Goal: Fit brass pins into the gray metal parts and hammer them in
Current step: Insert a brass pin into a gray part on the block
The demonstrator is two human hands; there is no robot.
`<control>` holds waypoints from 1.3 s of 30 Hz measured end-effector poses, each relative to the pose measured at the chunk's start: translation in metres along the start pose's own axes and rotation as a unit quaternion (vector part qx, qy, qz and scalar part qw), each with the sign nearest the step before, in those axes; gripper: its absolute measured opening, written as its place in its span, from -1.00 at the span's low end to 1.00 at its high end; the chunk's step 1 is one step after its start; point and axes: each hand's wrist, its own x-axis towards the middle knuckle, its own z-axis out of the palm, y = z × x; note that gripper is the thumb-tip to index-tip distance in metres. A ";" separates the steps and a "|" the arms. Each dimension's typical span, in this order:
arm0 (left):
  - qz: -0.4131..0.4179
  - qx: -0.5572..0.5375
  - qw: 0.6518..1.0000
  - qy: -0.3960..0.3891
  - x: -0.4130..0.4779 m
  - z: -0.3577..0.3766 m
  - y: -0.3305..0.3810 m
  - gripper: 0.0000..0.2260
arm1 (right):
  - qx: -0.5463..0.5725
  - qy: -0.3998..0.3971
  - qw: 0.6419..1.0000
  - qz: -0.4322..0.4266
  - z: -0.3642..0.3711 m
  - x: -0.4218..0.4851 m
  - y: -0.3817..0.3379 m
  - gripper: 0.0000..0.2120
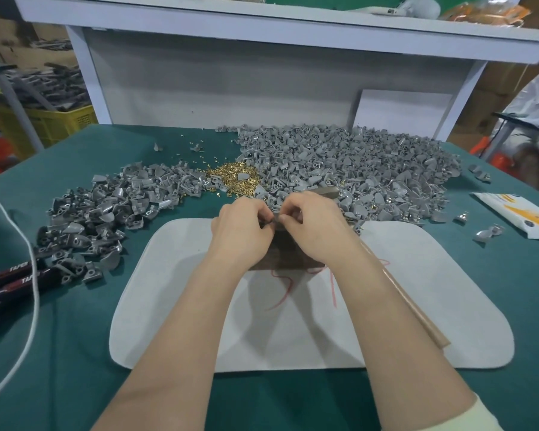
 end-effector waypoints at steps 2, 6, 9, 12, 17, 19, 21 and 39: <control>0.001 0.000 1.000 -0.002 0.000 0.000 0.000 -0.91 | 0.003 0.008 1.000 0.006 0.002 0.000 0.001 -0.93; 0.004 0.000 1.000 0.001 0.000 0.000 0.000 -0.88 | 0.040 0.000 0.999 0.026 -0.003 0.000 0.005 -0.89; 0.004 0.001 1.000 0.002 0.000 0.000 0.000 -0.87 | 0.099 -0.015 0.994 0.033 -0.008 0.002 0.008 -0.84; 0.003 0.001 1.000 0.001 0.000 -0.001 0.000 -0.89 | 0.111 -0.013 0.993 0.040 -0.008 0.002 0.008 -0.85; 0.002 -0.002 1.000 -0.002 0.000 -0.001 0.001 -0.91 | 0.107 -0.004 0.993 0.042 -0.005 0.000 0.005 -0.80; 0.000 -0.002 1.000 -0.002 0.000 -0.001 0.001 -0.91 | 0.087 0.003 0.995 0.040 -0.003 0.000 0.004 -0.82; 0.001 0.001 1.000 -0.002 0.000 0.000 0.000 -0.93 | 0.072 0.008 0.997 0.037 -0.001 0.000 0.002 -0.86; 0.002 -0.003 1.000 0.007 -0.001 0.001 -0.001 -0.88 | 0.073 0.023 0.995 0.061 -0.001 -0.003 0.000 -0.93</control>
